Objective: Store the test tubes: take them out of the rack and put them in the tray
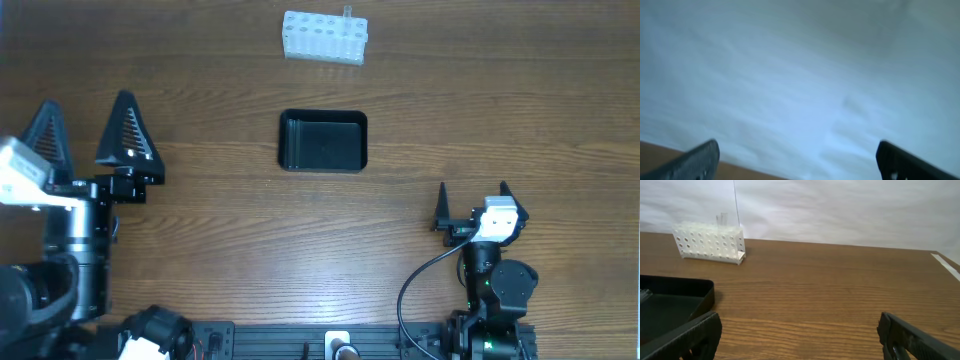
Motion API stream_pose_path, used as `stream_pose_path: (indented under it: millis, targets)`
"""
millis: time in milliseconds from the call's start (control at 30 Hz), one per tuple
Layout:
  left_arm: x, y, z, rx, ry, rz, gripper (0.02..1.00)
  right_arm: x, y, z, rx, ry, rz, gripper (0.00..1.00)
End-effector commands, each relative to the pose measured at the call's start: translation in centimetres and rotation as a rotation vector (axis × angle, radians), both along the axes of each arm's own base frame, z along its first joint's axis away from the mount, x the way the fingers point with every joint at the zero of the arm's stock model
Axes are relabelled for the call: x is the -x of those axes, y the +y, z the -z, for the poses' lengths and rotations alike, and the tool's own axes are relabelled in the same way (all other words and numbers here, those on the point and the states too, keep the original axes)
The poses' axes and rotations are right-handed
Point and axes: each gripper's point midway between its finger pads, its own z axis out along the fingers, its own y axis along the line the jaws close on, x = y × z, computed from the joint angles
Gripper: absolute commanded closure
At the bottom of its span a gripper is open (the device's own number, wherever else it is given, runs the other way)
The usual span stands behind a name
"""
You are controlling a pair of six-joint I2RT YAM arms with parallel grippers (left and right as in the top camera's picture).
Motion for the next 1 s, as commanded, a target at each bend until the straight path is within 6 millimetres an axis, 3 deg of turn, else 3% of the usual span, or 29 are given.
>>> stream_pose_path:
  millis: [33, 167, 367, 567, 800, 1000]
  targets:
    - [-1.1, 0.9, 3.5, -0.14, -0.03, -0.097, 0.02, 0.0, 0.1, 0.1, -0.01, -0.002, -0.008, 0.009]
    - [-2.2, 1.7, 5.4, -0.151, -0.086, -0.155, 0.023, 0.0, 0.1, 0.1, -0.01, -0.002, -0.009, 0.009]
    - [-3.6, 1.7, 10.4, -0.223, -0.08, -0.194, 0.023, 0.0, 0.1, 0.1, -0.01, -0.002, -0.008, 0.009]
    - [-3.8, 1.6, 14.1, -0.331, -0.094, -0.231, 0.02, 0.0, 0.1, 0.1, -0.01, -0.002, -0.009, 0.009]
    - [-4.3, 1.3, 19.3, -0.439, -0.008, -0.226, 0.02, 0.0, 0.1, 0.1, -0.01, -0.001, -0.008, 0.009]
    - [-4.4, -0.1, 25.1, -0.491, 0.093, -0.152, 0.02, 0.0, 0.1, 0.1, -0.01, -0.001, -0.008, 0.009]
